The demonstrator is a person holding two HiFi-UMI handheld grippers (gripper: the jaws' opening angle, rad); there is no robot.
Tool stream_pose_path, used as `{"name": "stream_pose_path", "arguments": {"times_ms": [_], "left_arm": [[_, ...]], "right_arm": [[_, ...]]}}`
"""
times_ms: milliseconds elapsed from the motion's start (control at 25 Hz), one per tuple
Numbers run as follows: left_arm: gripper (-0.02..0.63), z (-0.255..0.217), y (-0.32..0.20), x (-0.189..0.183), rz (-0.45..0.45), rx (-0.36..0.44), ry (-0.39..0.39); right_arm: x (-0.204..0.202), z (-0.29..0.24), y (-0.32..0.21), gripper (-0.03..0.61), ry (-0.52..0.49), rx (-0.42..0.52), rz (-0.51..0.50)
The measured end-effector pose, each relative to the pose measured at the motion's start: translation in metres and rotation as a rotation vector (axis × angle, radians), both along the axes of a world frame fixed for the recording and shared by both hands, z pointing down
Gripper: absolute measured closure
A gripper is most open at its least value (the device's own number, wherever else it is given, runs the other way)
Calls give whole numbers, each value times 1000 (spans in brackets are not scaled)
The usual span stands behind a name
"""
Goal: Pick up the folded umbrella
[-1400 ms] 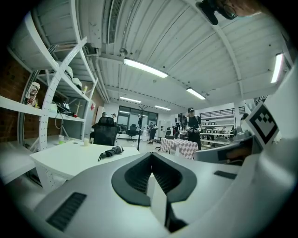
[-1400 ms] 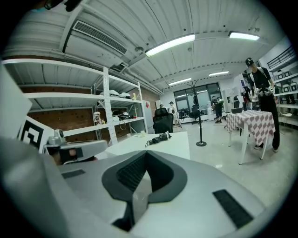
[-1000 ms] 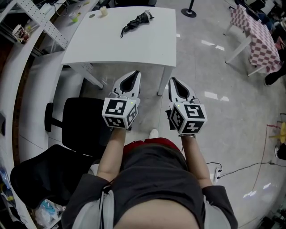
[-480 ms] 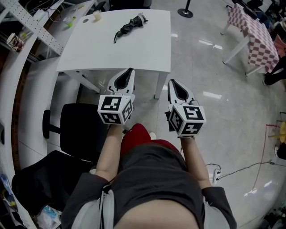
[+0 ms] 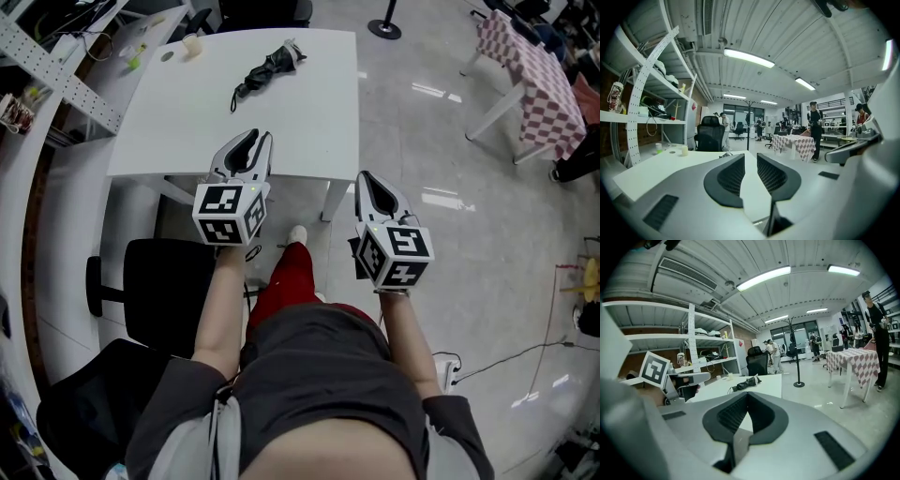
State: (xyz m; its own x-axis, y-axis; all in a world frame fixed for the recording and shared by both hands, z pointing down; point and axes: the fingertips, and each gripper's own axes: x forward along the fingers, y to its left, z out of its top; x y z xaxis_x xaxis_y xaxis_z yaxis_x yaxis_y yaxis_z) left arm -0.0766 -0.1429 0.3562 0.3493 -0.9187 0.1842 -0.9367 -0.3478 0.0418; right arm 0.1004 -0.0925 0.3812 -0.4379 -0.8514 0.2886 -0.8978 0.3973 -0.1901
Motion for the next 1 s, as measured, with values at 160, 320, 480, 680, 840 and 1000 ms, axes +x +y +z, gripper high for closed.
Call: {"name": "stream_pose_path", "arguments": {"times_ms": [160,320,480,680,840,1000], "left_arm": [[524,6,-50,-13,8,-22,-11],[503,6,-98,-25,16,-39,-27],[484,8,-144,-35,31,-61,-44],[446,18,-194,-45,40,-102,-62],[397,32,-230,-49,65,-153,-92],[374,50,-262,-53,85,-202,-135]], "right_arm": [[-12,2,-45,560,6,-10,5],[-23,3,-88,560,14,-22,16],[-32,4,-125,560,20,-34,32],[-43,7,-166,560,29,-51,39],[-50,12,-193,560,33,-69,47],[-55,20,-216,560,40,-89,56]]}}
